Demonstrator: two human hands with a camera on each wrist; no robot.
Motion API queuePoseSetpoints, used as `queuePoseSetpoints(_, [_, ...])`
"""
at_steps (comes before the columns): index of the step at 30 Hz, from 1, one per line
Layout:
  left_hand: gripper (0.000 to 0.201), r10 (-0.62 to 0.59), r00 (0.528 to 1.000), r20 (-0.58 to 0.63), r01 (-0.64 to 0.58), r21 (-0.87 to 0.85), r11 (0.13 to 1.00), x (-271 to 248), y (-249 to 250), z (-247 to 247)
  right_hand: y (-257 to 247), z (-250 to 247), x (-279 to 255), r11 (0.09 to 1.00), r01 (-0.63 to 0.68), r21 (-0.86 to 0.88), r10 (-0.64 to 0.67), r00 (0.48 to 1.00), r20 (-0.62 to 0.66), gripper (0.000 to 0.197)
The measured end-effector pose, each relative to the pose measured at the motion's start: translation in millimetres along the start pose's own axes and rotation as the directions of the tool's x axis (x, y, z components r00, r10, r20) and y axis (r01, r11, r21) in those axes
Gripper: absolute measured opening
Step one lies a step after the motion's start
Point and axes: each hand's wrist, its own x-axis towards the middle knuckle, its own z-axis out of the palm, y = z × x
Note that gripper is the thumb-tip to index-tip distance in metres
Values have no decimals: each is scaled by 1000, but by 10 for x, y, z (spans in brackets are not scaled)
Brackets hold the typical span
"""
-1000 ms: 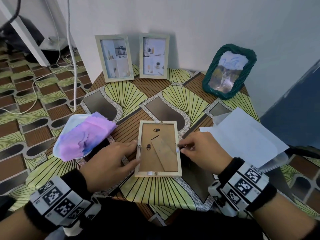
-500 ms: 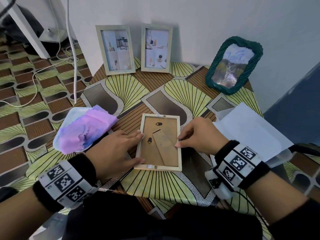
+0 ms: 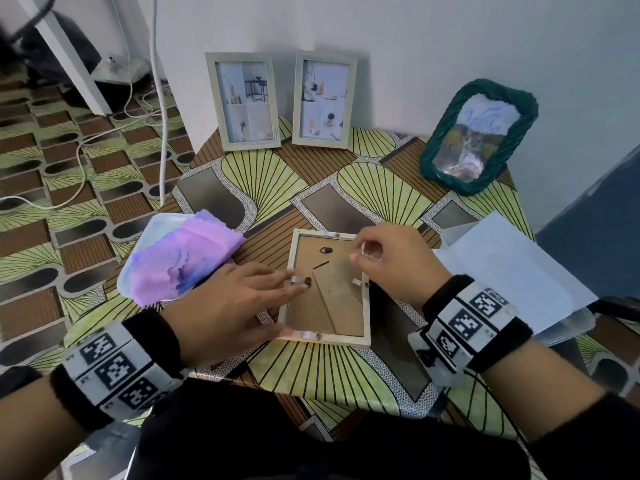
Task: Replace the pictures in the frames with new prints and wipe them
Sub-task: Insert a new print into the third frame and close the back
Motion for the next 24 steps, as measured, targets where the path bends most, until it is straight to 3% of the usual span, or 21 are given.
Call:
queuePoseSetpoints(4, [53,159,986,55,-162,55,985,-197,94,35,16,57,112,982,154,-111,-133,975,180,48])
queuePoseSetpoints(8, [55,187,979,76,-197,163,967,-337,111,107,71,119,152,939,206,-275,-97,927,364,59])
queuePoseSetpoints(12, [59,20,996,82,-41,273,961,-389,68,30,59,48,19,908,165,-386,-50,955,293,50])
queuePoseSetpoints(15, [77,-153,982,110,118,275,954,-349,17,-15,52,-1,-162,929,90,-360,-3,972,235,39])
queuePoseSetpoints(20, [96,-239,969,55,226,177,958,-160,-77,58,-15,-70,-456,942,77,-326,-17,983,183,19])
queuePoseSetpoints(24, [99,-276,959,55,266,145,953,-38,-97,63,-61,-110,-637,972,12,-236,18,992,124,28])
